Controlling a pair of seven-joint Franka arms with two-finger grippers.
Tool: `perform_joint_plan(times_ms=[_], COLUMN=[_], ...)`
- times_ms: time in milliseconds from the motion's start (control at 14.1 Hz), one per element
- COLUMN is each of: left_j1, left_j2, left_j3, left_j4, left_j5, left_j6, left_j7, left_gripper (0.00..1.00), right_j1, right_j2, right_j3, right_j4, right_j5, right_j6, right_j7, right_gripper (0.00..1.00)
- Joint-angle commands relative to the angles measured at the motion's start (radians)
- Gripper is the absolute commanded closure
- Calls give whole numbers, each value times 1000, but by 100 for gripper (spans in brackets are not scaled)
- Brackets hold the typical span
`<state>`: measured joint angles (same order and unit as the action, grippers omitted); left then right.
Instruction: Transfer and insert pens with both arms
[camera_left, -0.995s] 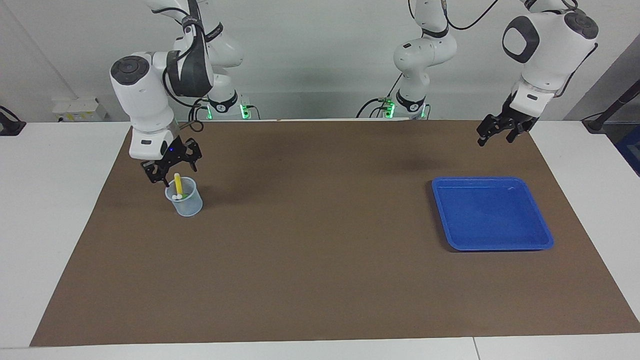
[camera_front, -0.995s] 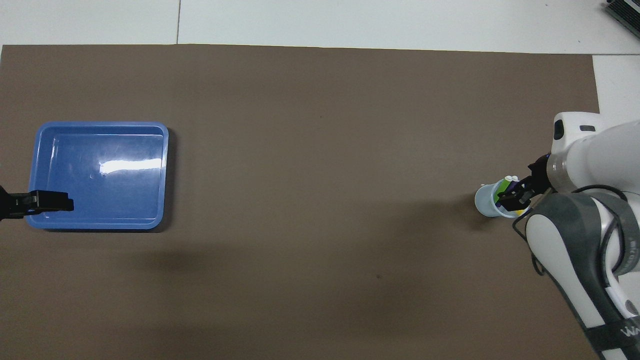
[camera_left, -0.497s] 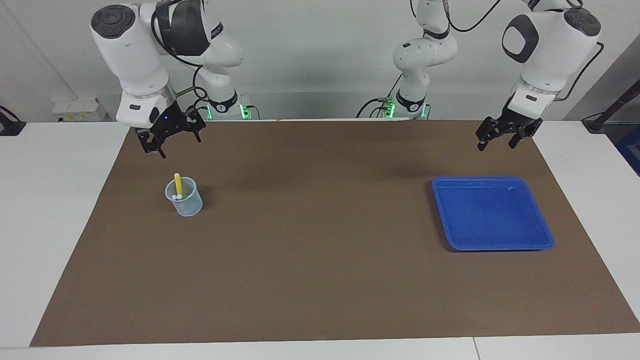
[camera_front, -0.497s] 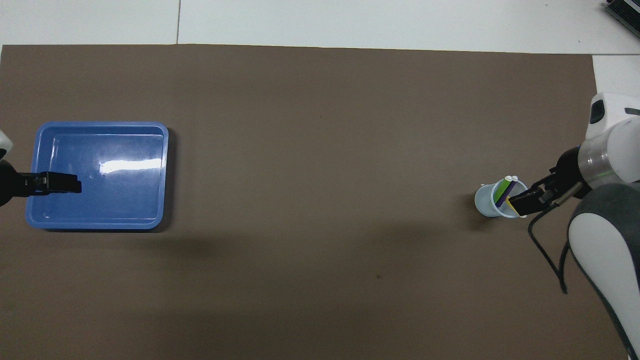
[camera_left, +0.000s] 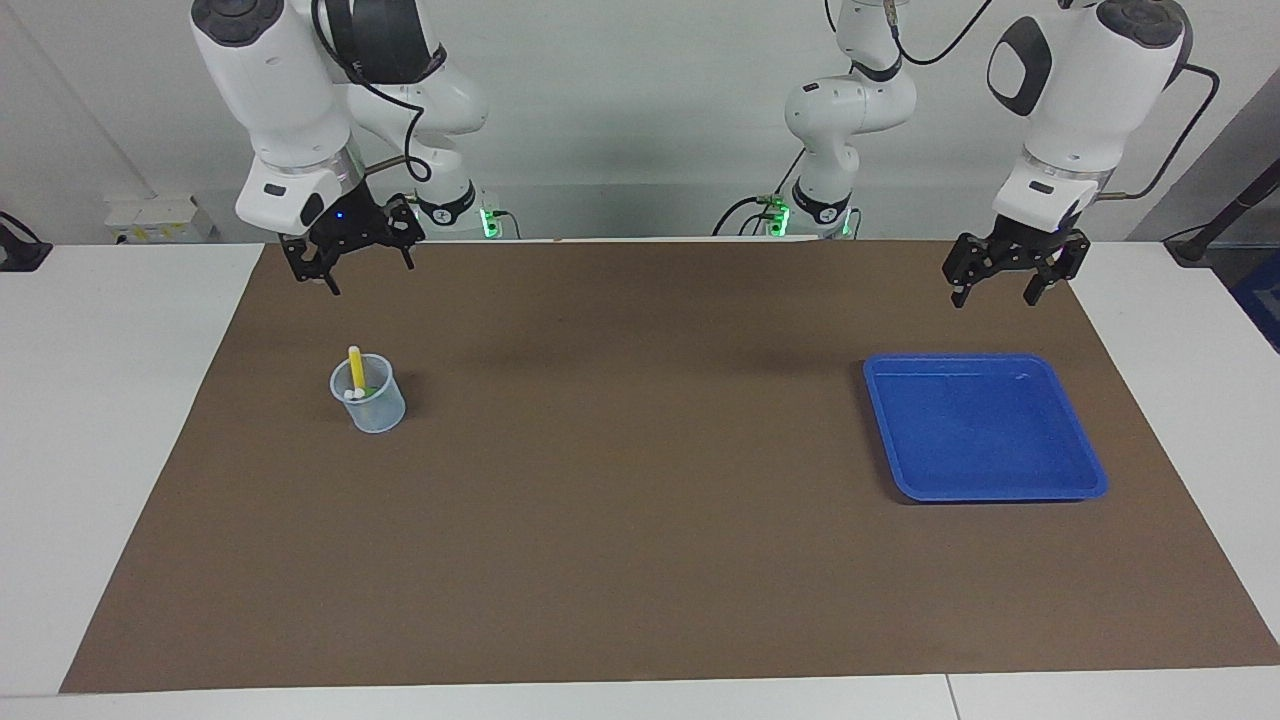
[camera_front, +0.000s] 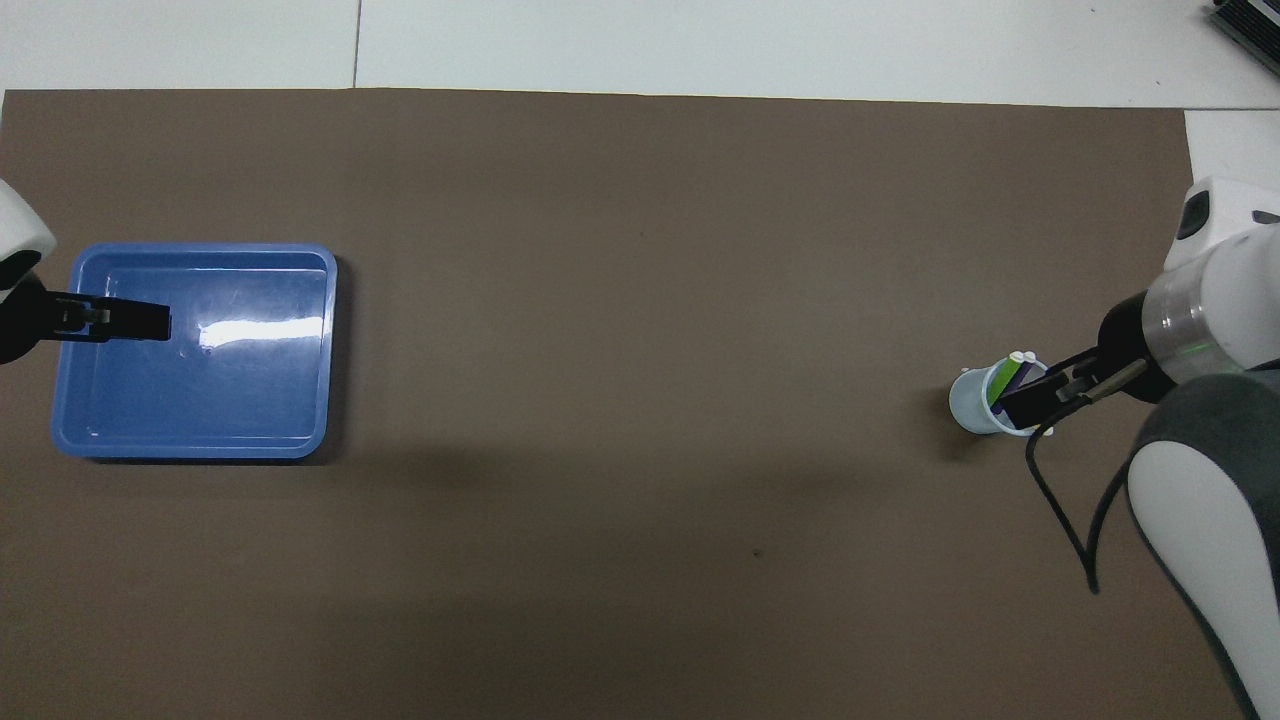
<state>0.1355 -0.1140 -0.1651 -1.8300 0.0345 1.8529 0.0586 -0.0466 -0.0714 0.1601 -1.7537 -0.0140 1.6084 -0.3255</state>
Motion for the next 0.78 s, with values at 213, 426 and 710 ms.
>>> perform_joint_plan(times_ms=[213, 426, 710], left_j1=[-43, -57, -88], left_j2=[40, 40, 83], left_j3=[33, 36, 70], left_j4=[114, 114, 207], left_j5=[12, 10, 5], left_j6=[-90, -97, -162], left_j7=[9, 6, 3], left_gripper=[0, 0, 0], right_j1=[16, 30, 30], right_j2=[41, 42, 44], right_j3=[-7, -8, -21], right_j4=[28, 26, 28], right_j5=[0, 0, 0], right_j6=[18, 47, 48], right_j7=[32, 75, 88], right_gripper=[0, 0, 0])
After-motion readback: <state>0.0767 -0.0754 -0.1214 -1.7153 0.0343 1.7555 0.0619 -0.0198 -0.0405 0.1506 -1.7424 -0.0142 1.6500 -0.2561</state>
